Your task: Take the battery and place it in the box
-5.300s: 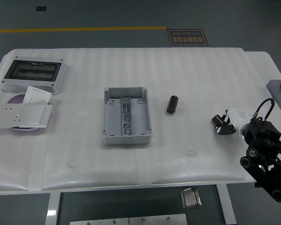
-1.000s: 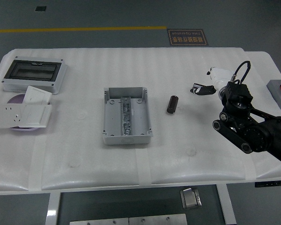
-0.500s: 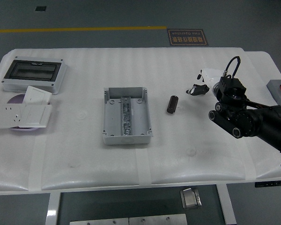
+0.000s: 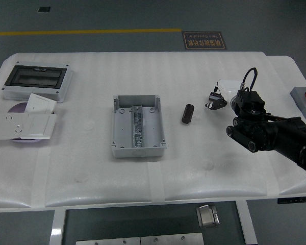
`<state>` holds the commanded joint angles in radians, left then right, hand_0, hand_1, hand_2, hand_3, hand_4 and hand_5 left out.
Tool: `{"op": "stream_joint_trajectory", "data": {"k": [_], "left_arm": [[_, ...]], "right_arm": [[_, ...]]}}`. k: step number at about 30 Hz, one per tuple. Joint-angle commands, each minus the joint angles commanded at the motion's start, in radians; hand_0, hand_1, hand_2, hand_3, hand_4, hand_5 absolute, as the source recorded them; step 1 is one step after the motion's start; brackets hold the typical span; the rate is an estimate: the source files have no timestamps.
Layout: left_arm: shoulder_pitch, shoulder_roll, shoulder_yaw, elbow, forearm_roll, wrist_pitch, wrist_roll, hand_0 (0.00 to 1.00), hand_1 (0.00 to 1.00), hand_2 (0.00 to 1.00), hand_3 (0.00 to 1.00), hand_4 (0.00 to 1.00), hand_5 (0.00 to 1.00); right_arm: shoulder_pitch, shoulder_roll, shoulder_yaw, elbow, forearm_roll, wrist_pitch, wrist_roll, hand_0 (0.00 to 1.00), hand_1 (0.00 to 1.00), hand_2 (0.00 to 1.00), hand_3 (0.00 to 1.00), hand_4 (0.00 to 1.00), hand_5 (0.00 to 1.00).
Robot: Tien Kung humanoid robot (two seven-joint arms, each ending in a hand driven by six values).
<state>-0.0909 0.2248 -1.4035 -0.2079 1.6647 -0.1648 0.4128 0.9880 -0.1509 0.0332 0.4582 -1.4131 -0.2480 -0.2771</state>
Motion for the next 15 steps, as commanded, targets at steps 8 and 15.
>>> {"op": "stream_joint_trajectory", "data": {"k": [8,15], "left_arm": [[-0.004,0.000,0.002,0.000,-0.004,0.000,-0.002,0.590,0.655,0.528,0.567,0.589,0.060],[-0.007,-0.002,0.015,0.001,-0.019,0.001,-0.006,0.590,0.654,0.529,0.568,0.588,0.060]], "right_arm": [[0.006,0.005,0.047,-0.035,-0.067,0.025,0.007,0.287,0.492,0.494,0.627,0.614,0.262],[-0.005,-0.003,0.089,-0.045,-0.104,0.054,0.012,0.262,0.460,0.486,0.639,0.536,0.203]]}}
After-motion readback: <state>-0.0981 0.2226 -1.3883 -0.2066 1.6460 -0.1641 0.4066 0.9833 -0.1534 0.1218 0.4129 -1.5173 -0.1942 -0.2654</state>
